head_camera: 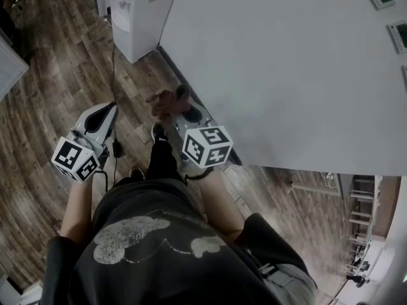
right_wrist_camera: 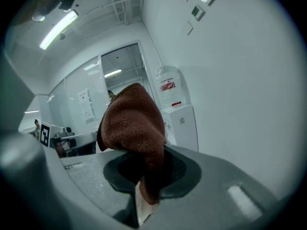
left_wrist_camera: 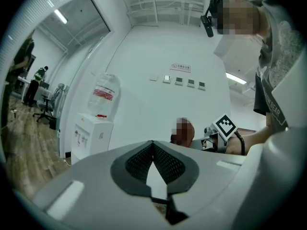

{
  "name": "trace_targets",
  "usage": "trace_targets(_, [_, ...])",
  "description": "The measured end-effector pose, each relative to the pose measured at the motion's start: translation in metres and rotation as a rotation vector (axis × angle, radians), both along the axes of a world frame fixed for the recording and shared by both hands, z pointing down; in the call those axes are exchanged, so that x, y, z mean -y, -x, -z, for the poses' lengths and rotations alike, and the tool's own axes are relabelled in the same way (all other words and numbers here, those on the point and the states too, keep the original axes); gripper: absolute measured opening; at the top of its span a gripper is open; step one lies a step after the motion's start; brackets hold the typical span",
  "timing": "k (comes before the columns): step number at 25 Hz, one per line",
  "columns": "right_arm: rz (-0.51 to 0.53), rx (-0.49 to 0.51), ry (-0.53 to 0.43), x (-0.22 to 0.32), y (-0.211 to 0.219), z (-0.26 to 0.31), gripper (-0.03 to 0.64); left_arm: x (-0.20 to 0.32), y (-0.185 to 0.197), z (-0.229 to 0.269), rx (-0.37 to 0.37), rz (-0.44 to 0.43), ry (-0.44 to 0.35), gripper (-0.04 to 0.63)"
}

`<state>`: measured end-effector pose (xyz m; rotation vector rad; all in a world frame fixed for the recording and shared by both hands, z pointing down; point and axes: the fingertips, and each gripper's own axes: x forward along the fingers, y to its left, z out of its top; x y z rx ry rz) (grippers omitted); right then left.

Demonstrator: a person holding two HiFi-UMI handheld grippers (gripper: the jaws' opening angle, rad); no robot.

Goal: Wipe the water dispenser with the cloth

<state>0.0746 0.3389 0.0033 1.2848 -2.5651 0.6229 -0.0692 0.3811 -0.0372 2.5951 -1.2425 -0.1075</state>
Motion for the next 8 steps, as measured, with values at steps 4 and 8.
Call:
trace_targets(4, [0.016,-0.017,-0.008,-0.0019,0.0053,0.0016,0.054,-0.0011,-0.0007,-0.0068,-0.016,-0.01,0.005,0.008])
trace_targets(8, [0.025,-0.019,-0.033,-0.0047,0.0084,0.0079,0.054,-0.0029,-0.0016,-0.005,0.007,-0.022,0.021,0.008])
